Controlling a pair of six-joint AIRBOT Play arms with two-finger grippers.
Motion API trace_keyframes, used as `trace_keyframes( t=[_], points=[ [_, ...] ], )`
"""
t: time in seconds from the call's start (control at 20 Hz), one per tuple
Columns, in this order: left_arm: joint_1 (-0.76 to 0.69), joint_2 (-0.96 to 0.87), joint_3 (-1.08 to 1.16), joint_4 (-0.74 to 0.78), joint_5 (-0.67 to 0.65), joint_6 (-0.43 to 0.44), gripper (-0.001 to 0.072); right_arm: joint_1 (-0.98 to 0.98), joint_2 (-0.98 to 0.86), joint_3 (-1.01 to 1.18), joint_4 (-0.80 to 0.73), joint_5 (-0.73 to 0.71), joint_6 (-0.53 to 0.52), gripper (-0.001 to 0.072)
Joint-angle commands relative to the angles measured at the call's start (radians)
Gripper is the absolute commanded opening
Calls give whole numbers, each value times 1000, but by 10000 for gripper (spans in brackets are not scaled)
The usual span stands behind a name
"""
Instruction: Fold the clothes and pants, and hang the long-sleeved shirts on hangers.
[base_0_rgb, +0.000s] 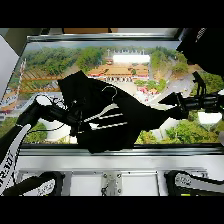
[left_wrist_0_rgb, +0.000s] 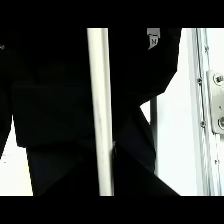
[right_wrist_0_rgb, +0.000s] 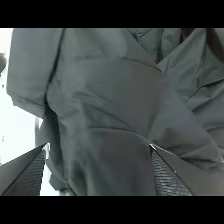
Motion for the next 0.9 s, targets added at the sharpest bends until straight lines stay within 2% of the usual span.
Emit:
trace_keyframes(
  t=[0.0, 0.25, 0.4, 0.55, 0.85],
  points=[
    [1, -1, 0, 2, 0, 0, 12, 25, -86, -20, 7, 15, -95, 709],
    [1, -1, 0, 2, 1, 0, 12, 85, -125, -66, 8, 32, -145, 709],
    [1, -1, 0, 2, 1, 0, 11, 124, -159, -79, 18, 27, -148, 709],
    [1, -1, 0, 2, 1, 0, 11, 166, -186, -79, 98, 25, -149, 709],
    [1, -1, 0, 1, 0, 0, 12, 219, -187, -79, 106, -3, -159, 709]
  ],
)
